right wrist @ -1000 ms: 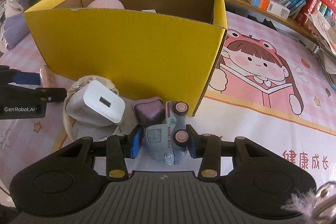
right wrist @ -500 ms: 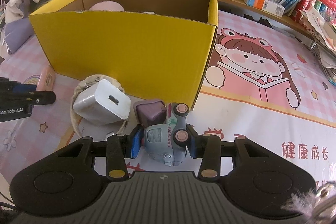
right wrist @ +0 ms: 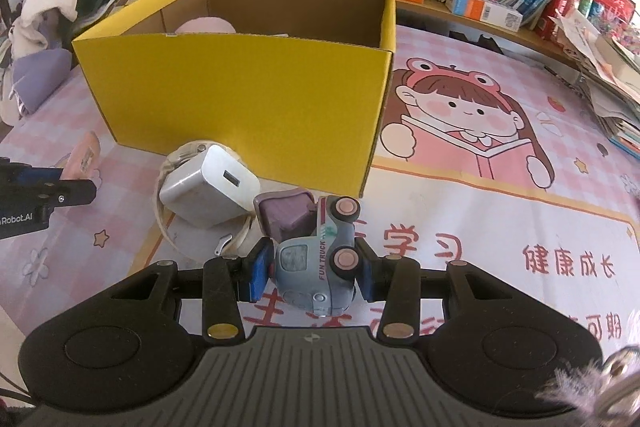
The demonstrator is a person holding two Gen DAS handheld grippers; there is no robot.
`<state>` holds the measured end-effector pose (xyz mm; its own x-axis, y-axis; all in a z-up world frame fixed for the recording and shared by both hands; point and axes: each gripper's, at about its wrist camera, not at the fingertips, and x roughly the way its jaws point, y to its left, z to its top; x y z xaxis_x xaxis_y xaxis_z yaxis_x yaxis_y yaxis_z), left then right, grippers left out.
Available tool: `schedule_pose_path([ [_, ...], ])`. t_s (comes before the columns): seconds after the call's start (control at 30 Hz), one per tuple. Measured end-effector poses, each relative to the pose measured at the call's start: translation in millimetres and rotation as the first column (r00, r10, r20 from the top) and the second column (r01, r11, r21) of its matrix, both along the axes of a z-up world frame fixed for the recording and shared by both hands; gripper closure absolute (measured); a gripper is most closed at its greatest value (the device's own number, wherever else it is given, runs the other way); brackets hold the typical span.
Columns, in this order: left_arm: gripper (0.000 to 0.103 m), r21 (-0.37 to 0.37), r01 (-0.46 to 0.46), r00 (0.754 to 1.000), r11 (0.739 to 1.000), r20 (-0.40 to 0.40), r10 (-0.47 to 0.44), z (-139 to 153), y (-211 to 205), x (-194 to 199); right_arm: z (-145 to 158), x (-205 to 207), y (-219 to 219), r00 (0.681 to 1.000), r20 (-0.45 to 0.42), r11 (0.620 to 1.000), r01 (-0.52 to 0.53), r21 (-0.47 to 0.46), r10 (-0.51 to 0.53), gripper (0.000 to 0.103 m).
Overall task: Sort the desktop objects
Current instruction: 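Lift the knife and truck with both tools and carry them toward the yellow box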
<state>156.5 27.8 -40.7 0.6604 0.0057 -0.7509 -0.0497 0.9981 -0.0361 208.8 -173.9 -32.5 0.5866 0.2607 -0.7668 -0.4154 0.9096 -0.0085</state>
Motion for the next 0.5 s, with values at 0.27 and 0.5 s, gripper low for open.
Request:
schedule_pose_path([
  [0.27,0.079,0.018,0.037,0.999,0.999,0.033,-0.038,9.5,-6.6,-12.6,6.4,-15.6,-2.8,1.000,0.024,1.000,0.013,0.006,-0.014,0.063],
  [0.5,0.079,0.061,0.092,0.992,0.994,0.085,-0.097,22.6,-17.3,-26.9,15.9,-29.8,-1.1,0.998,0.064,1.000,0.001,0.015,-0.002,0.063],
])
